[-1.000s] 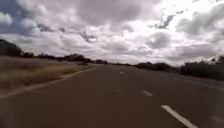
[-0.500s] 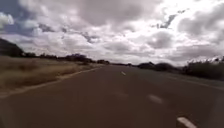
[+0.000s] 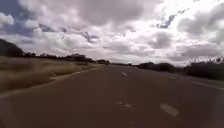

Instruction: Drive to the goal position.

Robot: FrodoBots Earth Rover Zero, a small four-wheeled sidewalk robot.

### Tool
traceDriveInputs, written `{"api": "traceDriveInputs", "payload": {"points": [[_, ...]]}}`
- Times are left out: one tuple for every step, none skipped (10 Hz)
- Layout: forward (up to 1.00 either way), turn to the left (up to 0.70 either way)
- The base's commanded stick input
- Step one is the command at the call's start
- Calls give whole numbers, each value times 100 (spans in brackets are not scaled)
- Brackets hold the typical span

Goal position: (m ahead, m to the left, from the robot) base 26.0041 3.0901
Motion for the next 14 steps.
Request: {"api": "traceDriveInputs", "payload": {"points": [[85,0],[85,0],[85,0],[85,0],[85,0],[85,0],[85,2],[85,5],[85,27],[85,24],[85,15],[85,4],[85,0],[85,0]]}}
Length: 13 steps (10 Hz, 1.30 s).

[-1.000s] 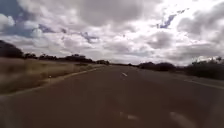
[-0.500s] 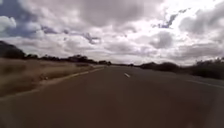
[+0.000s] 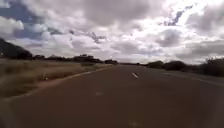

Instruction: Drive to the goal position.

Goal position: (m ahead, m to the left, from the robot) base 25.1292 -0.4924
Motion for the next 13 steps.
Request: {"api": "traceDriveInputs", "payload": {"points": [[85,0],[85,0],[85,0],[85,0],[85,0],[85,0],[85,0],[85,0],[85,0],[85,0],[85,0],[85,0],[85,0]]}}
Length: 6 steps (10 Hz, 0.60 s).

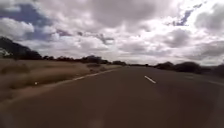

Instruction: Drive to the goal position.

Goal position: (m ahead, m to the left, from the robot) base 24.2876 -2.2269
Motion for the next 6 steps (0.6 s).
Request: {"api": "traceDriveInputs", "payload": {"points": [[85,0],[85,0],[85,0],[85,0],[85,0],[85,0]]}}
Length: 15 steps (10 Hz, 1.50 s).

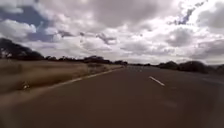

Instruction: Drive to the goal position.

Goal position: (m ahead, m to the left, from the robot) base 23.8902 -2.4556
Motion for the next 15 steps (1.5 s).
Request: {"api": "traceDriveInputs", "payload": {"points": [[85,0],[85,0],[85,0],[85,0],[85,0],[85,0],[85,0],[85,0],[85,0],[85,0],[85,0],[85,0],[85,0],[85,0],[85,0]]}}
